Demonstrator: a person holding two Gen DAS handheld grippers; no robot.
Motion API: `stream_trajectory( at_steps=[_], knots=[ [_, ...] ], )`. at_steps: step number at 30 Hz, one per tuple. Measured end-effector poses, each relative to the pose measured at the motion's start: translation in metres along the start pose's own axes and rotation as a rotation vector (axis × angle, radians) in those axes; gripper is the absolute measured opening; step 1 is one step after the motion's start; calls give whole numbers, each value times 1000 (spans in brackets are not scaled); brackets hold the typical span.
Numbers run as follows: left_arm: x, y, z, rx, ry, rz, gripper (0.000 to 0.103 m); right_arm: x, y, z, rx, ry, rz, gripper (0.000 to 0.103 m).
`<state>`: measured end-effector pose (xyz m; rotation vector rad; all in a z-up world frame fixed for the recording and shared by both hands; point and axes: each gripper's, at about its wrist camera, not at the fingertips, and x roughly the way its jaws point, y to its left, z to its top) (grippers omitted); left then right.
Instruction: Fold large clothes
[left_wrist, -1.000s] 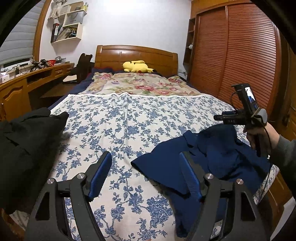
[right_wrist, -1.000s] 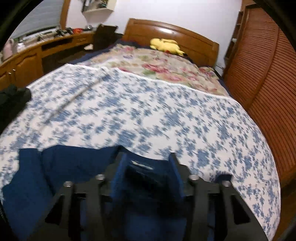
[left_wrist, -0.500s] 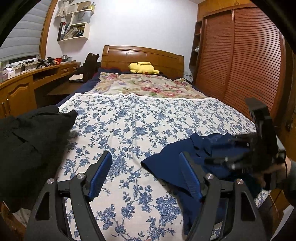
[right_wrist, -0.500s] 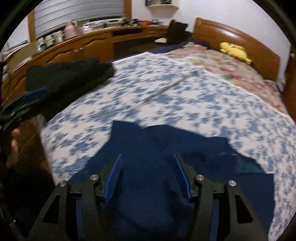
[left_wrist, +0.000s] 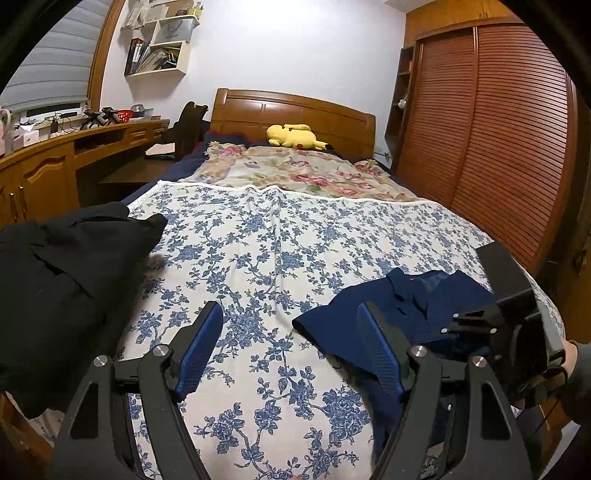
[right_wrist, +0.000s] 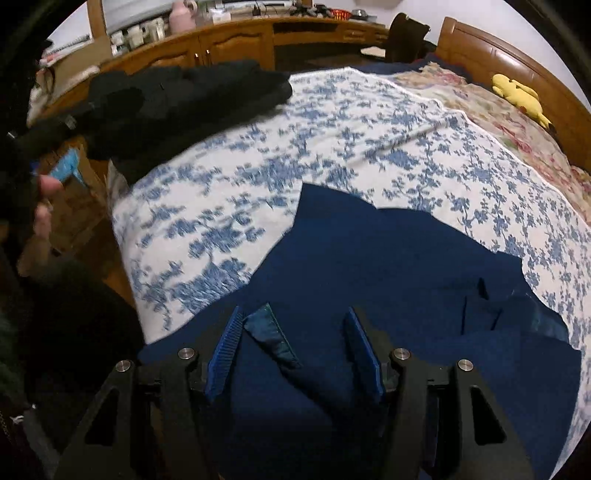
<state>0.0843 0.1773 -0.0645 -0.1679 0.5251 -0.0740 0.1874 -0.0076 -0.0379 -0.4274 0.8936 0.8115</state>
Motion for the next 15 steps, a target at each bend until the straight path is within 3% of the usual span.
stream_trajectory(
  at_steps=[2, 3, 4, 5, 9, 15],
  knots=[
    [1, 0, -1, 4, 4, 0, 76, 4, -1, 5, 3, 2, 2, 59],
    [2, -1, -1, 6, 5, 1, 76, 3, -1, 6, -2, -4, 6, 52],
    [2, -1, -2, 8, 7, 1, 76, 3, -1, 8, -11, -7, 21, 25],
    [3, -2, -2, 10, 10, 2, 76, 4, -1, 9, -17, -8, 21, 12],
    [4, -4, -3, 12, 17, 6, 76, -10, -9, 13, -41, -57, -4, 7],
    [4, -5, -2, 10, 15, 7, 76, -37, -52, 38, 36, -174, -127, 7]
  ],
)
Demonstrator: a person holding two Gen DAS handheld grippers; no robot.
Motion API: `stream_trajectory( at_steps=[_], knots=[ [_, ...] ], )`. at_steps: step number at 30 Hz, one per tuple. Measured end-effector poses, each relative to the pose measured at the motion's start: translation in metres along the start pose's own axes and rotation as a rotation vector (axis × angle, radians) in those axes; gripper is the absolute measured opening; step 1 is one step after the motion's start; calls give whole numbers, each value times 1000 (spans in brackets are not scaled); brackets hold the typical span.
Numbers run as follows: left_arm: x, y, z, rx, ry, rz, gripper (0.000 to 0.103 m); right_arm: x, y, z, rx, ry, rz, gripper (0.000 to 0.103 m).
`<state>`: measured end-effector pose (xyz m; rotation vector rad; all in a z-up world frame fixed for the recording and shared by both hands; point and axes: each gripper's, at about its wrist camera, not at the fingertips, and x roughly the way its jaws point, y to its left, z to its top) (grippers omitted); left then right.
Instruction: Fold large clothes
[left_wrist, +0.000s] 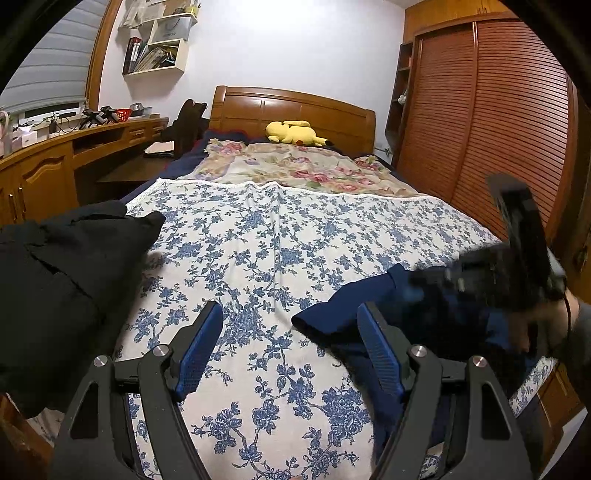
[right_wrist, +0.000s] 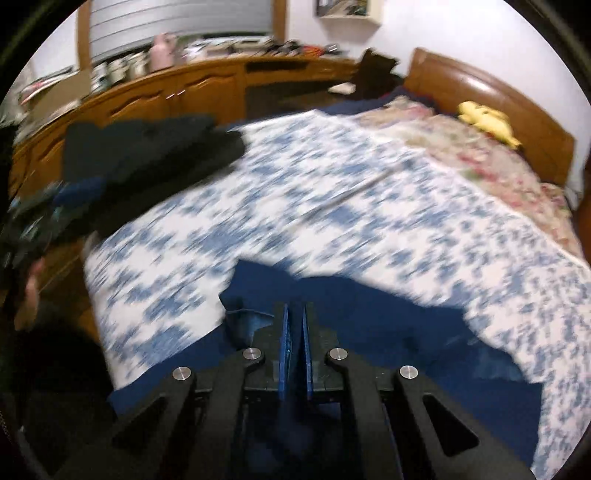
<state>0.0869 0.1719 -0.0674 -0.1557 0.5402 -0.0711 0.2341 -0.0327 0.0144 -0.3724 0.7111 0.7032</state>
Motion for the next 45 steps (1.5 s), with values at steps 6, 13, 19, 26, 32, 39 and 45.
stream_trajectory(
  at_steps=[6, 13, 19, 26, 32, 39, 45],
  knots=[
    [1, -2, 0, 5, 2, -3, 76, 16, -42, 30, 20, -16, -218, 7],
    [3, -7, -3, 15, 14, -14, 76, 53, -72, 38, 71, 47, -426, 7],
    [6, -14, -3, 25, 19, -24, 76, 49, -70, 39, 160, 40, -407, 29],
    [15, -28, 0, 41, 28, -43, 76, 13, -80, 4, 181, -4, -374, 53],
    [31, -49, -1, 83, 61, -43, 76, -15, -120, -44, 243, 19, -394, 53],
    [53, -80, 0, 141, 125, -57, 76, -20, -195, -102, 391, 100, -458, 53],
    [70, -94, 12, 147, 162, -83, 76, -4, -250, -125, 509, 154, -449, 53]
  ],
)
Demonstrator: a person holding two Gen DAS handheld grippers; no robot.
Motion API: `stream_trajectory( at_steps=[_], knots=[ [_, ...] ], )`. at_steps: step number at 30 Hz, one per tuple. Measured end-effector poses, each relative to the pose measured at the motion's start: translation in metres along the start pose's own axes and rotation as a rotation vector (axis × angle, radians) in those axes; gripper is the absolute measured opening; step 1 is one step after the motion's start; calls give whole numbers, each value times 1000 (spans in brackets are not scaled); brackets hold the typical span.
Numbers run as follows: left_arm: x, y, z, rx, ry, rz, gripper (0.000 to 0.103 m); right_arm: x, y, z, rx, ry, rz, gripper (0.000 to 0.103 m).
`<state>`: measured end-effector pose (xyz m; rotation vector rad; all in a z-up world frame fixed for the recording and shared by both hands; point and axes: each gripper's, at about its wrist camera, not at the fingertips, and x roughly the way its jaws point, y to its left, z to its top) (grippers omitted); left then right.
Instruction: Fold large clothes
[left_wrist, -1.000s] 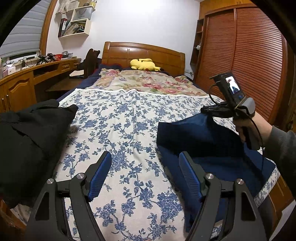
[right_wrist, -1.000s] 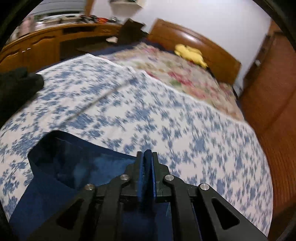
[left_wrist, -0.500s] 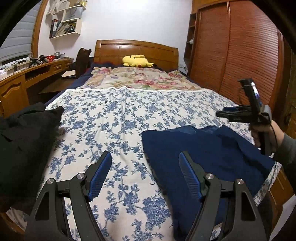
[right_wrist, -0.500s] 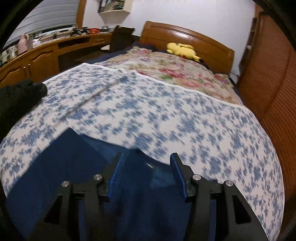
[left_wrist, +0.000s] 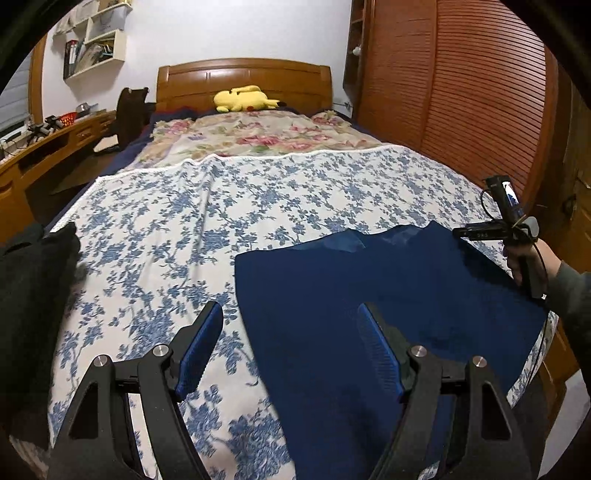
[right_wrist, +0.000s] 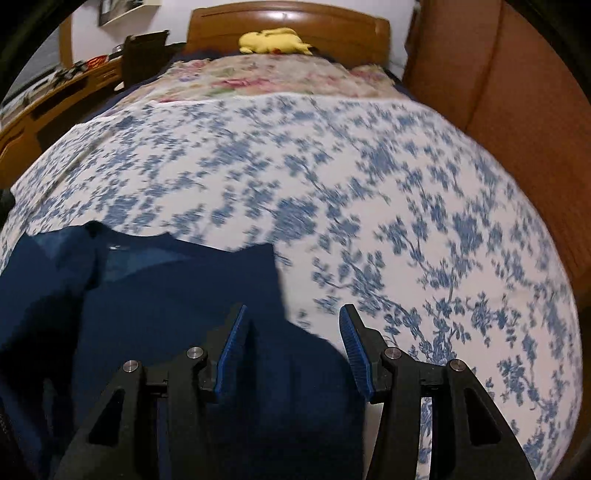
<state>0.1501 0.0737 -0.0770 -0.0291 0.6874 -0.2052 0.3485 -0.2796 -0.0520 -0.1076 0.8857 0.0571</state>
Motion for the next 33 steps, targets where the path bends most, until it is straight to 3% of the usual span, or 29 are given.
stream_trajectory(
  at_steps=[7, 12, 16, 21, 28, 32, 33],
  knots=[
    [46, 8, 14, -23, 82, 23, 76, 20, -1, 8, -20, 0, 75, 53],
    [82, 16, 30, -28, 139, 50, 76, 45, 10, -7, -107, 2, 96, 53],
    [104, 20, 40, -13, 170, 66, 76, 50, 5, -12, -91, -18, 116, 53],
    [131, 24, 50, -28, 205, 42, 59, 55, -11, -17, -19, -9, 199, 53],
    [160, 33, 51, -34, 263, 80, 57, 59, -19, -16, -7, -9, 214, 53],
    [173, 40, 45, -60, 286, 50, 56, 58, -17, -17, -7, -14, 208, 53],
    [175, 41, 45, -70, 292, 38, 51, 57, -14, -18, -11, -15, 202, 53]
  ],
)
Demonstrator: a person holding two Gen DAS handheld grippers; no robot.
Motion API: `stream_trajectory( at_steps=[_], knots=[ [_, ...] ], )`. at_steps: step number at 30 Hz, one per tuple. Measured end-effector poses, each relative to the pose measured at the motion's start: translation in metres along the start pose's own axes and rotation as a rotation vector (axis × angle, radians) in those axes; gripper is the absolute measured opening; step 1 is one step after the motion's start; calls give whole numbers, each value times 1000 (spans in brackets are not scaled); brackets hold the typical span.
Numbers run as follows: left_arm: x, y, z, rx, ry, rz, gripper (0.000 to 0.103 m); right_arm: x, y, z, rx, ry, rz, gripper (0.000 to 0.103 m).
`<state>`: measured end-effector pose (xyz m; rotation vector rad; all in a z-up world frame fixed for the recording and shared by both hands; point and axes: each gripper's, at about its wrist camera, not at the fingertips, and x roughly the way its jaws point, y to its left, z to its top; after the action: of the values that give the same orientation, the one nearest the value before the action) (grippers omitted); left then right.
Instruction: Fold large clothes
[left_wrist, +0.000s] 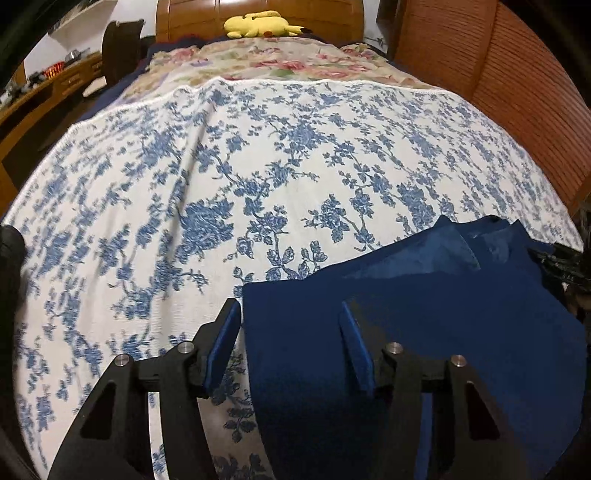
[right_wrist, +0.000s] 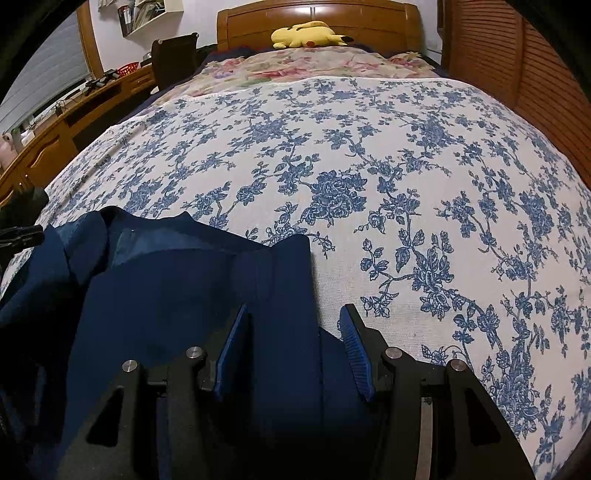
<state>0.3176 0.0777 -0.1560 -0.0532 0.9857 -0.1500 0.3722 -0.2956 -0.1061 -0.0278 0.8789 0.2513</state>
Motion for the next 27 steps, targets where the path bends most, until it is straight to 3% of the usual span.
stream_trajectory(
  at_steps=[1, 4, 6, 12, 13, 14, 15, 16, 17, 22, 27],
  knots=[
    [1, 1, 0, -4, 6, -9, 48, -1, 3, 0, -6, 0, -8, 53],
    [5, 1, 2, -9, 25, -49, 24, -4, 9, 0, -21, -1, -23, 53],
    [6, -4, 1, 15, 30, -53, 16, -4, 9, 0, -23, -3, -22, 53],
    [-9, -20, -1, 88, -16, 10, 9, -6, 8, 0, -34, -13, -23, 53],
    [-14, -20, 0, 92, -32, 19, 9, -7, 8, 0, -35, -15, -18, 48],
    [-21, -20, 2, 93, -56, 29, 9, -9, 7, 0, -39, -18, 1, 34],
    [-29, -19, 5, 92, -80, 37, 9, -11, 8, 1, -47, -22, 20, 27],
    [-39, -19, 8, 95, -108, 46, 9, -14, 9, 3, -62, -26, 26, 12],
    [-47, -18, 11, 106, -135, 57, 8, -18, 9, 6, -75, -31, 52, 5],
    [-71, -8, 20, 100, -211, 100, 8, -59, -12, 26, -53, -153, 61, 3],
    [-82, 13, 24, 31, -284, 145, 7, -98, -43, 30, 30, -309, -52, 2]
  ],
)
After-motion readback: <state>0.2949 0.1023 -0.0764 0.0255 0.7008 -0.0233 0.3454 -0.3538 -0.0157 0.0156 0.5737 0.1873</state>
